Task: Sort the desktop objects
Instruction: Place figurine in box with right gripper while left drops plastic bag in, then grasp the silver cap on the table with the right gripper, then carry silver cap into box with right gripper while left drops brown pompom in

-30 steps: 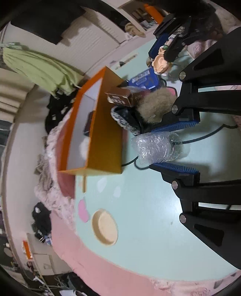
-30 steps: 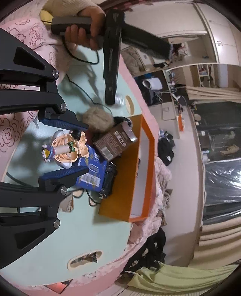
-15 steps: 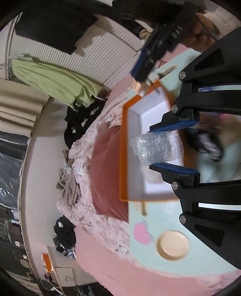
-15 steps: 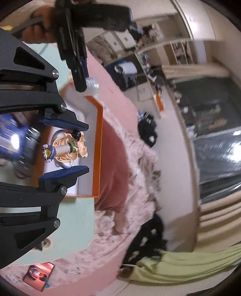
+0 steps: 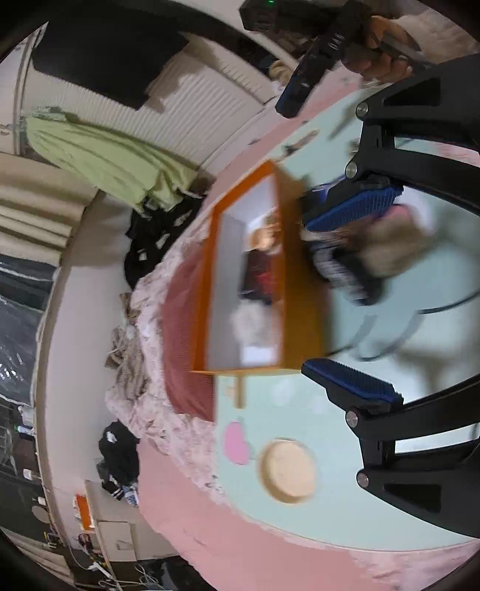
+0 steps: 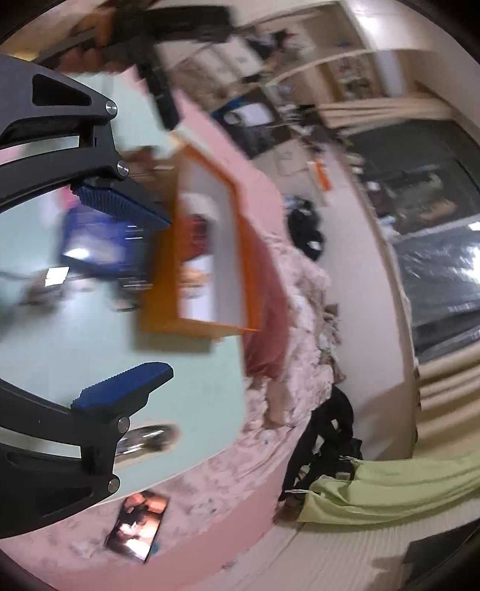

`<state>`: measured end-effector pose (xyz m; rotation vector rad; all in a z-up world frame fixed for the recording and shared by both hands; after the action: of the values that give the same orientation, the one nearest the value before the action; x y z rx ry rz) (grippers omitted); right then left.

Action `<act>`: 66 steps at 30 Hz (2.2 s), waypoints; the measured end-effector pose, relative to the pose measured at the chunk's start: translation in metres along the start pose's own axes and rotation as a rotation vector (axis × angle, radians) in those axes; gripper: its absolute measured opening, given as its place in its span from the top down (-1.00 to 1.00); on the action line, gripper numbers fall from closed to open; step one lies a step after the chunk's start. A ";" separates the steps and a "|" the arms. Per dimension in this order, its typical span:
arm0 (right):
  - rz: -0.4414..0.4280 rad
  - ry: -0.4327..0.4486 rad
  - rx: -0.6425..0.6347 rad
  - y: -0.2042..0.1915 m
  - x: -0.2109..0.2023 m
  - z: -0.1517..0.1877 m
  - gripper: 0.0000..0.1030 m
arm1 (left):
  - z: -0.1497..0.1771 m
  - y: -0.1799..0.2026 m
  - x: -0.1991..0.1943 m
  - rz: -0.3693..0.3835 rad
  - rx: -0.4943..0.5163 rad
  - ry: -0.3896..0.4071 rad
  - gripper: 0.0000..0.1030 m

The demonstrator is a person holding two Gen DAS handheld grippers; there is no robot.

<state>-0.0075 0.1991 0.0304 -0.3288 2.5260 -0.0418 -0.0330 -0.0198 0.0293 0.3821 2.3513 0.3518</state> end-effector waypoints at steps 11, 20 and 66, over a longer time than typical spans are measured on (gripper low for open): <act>0.113 -0.219 -0.108 -0.022 0.020 0.096 -0.82 | 0.081 0.013 0.020 -0.183 0.102 -0.200 -0.63; 0.111 -0.214 -0.115 -0.018 0.027 0.103 -1.00 | 0.089 0.018 0.029 -0.260 0.161 -0.213 -1.00; 0.030 -0.062 -0.053 -0.015 0.023 0.071 0.45 | 0.062 0.036 0.018 -0.085 0.033 -0.174 -0.88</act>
<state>0.0176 0.1817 -0.0394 -0.3091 2.4729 0.0469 0.0037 0.0283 -0.0129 0.3146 2.1975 0.2301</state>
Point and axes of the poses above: each gripper's, at about its wrist camera, not at the fingertips, and x roughly the way its jaws point, y to its right, z to its underside, the point moved 6 cm from there along x, roughly the way its jaws point, and after that the axes turned 5 degrees about -x, right-handed, at the moved point
